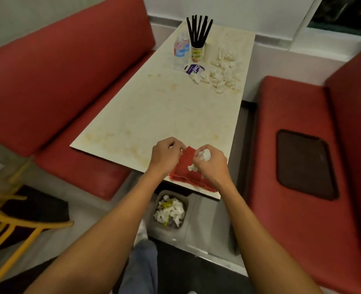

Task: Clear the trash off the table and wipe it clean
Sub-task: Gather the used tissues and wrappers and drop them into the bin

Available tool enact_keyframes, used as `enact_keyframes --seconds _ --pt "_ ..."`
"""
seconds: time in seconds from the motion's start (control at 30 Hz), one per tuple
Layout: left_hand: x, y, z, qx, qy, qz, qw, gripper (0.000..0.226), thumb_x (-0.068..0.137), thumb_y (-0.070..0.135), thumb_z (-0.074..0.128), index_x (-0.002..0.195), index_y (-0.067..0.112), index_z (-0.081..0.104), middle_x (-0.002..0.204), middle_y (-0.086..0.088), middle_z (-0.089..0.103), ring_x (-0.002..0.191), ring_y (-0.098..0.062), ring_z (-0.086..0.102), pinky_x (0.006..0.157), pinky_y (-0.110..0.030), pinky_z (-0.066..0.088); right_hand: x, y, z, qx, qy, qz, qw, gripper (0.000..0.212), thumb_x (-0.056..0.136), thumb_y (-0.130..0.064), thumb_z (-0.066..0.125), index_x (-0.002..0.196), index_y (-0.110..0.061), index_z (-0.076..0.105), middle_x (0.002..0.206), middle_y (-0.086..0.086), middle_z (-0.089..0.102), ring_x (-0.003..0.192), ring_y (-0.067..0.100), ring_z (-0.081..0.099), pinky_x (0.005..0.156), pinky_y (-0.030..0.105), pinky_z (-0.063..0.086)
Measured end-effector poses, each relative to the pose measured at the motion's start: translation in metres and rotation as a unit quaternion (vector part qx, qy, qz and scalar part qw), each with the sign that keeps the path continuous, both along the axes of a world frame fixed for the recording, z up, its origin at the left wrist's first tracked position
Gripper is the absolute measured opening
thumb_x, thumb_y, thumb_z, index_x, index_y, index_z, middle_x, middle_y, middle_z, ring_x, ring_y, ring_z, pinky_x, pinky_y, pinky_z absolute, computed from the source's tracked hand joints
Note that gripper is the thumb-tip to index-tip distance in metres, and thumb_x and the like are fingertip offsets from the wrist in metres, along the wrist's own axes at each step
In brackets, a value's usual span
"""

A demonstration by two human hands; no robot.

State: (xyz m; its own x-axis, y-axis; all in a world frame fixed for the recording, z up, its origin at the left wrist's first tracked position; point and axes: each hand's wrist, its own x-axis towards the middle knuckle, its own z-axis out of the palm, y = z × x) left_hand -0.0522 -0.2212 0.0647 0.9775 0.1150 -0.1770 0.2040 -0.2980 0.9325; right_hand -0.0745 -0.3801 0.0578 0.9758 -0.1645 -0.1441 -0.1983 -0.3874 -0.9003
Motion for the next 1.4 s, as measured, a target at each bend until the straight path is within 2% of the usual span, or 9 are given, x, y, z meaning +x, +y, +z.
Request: enact_keyframes --seconds 0.23,0.5,0.7,0.83,0.9,0.97,1.2,1.33,1.4 --pt "-0.07 0.038 -0.032 -0.016 0.005 0.038 0.999 0.033 0.093 0.015 0.053 0.07 0.025 0.074 0.066 0.002 0.067 0.06 -0.016 0.059 0.059 -0.038 0.048 -0.066 0.043 -0.03 0.029 -0.039 0.039 0.998 0.016 0.078 -0.016 0.071 0.085 -0.031 0.068 0.095 -0.006 0.069 0.086 0.014 0.068 0.072 0.039 0.06" --pt "-0.096 0.085 -0.112 -0.029 0.06 0.023 0.997 0.031 0.096 0.015 0.049 0.08 0.015 0.075 0.068 -0.005 0.068 0.06 -0.02 0.062 0.059 -0.04 0.053 -0.109 0.091 -0.107 -0.001 -0.039 0.048 0.998 0.016 0.086 -0.015 0.073 0.093 -0.029 0.069 0.098 -0.007 0.065 0.091 0.005 0.062 0.077 0.013 0.045" --pt "-0.092 0.11 -0.185 -0.001 0.12 -0.044 0.992 0.032 0.105 0.012 0.042 0.102 0.023 0.072 0.096 0.004 0.068 0.086 -0.006 0.062 0.066 -0.007 0.044 -0.115 0.103 -0.184 -0.034 0.03 -0.004 0.999 0.014 0.088 -0.007 0.077 0.098 -0.016 0.074 0.109 0.003 0.064 0.098 0.014 0.061 0.077 -0.002 0.037" --pt "-0.082 0.113 -0.253 0.033 0.217 -0.087 0.972 0.033 0.106 0.027 0.041 0.13 0.025 0.064 0.126 0.002 0.062 0.107 -0.011 0.058 0.082 -0.02 0.046 -0.105 0.096 -0.242 -0.072 0.082 -0.024 0.994 0.017 0.09 -0.011 0.076 0.107 -0.015 0.074 0.118 0.006 0.063 0.106 0.019 0.06 0.078 -0.007 0.035" --pt "-0.078 0.111 -0.279 0.045 0.263 -0.1 0.959 0.036 0.106 0.033 0.04 0.138 0.03 0.057 0.139 -0.003 0.059 0.119 -0.019 0.057 0.099 -0.036 0.05 -0.095 0.088 -0.269 -0.088 0.105 -0.023 0.99 0.02 0.088 -0.012 0.078 0.107 -0.015 0.074 0.117 0.006 0.064 0.105 0.022 0.063 0.082 0.001 0.042" --pt "-0.071 0.107 -0.3 0.054 0.283 -0.098 0.953 0.038 0.107 0.028 0.043 0.144 0.029 0.05 0.148 -0.005 0.052 0.13 -0.024 0.053 0.111 -0.041 0.044 -0.084 0.08 -0.296 -0.12 0.121 -0.013 0.985 0.023 0.087 -0.016 0.078 0.109 -0.014 0.074 0.118 0.009 0.065 0.106 0.026 0.065 0.087 0.018 0.047" --pt "-0.046 0.08 -0.391 0.145 0.261 -0.123 0.946 0.051 0.103 0.012 0.045 0.153 0.017 0.038 0.15 -0.018 0.034 0.133 -0.038 0.045 0.117 -0.047 0.037 -0.034 0.061 -0.388 -0.16 0.159 0.056 0.973 0.033 0.087 -0.015 0.079 0.119 -0.017 0.072 0.124 0.01 0.061 0.113 0.028 0.06 0.093 0.024 0.045" --pt "-0.03 0.061 -0.461 0.17 0.241 -0.125 0.947 0.062 0.099 0.02 0.055 0.157 0.016 0.033 0.156 -0.019 0.026 0.137 -0.042 0.042 0.117 -0.051 0.038 -0.017 0.057 -0.447 -0.16 0.131 0.07 0.976 0.036 0.086 -0.014 0.078 0.12 -0.016 0.07 0.119 0.005 0.06 0.114 0.029 0.06 0.098 0.035 0.053" --pt "-0.027 0.055 -0.496 0.197 0.216 -0.156 0.944 0.073 0.099 0.027 0.058 0.162 0.013 0.024 0.163 -0.021 0.019 0.148 -0.042 0.029 0.123 -0.051 0.029 -0.013 0.054 -0.475 -0.144 0.13 0.058 0.979 0.037 0.086 -0.017 0.078 0.121 -0.021 0.068 0.119 0.001 0.054 0.112 0.026 0.059 0.096 0.036 0.055"
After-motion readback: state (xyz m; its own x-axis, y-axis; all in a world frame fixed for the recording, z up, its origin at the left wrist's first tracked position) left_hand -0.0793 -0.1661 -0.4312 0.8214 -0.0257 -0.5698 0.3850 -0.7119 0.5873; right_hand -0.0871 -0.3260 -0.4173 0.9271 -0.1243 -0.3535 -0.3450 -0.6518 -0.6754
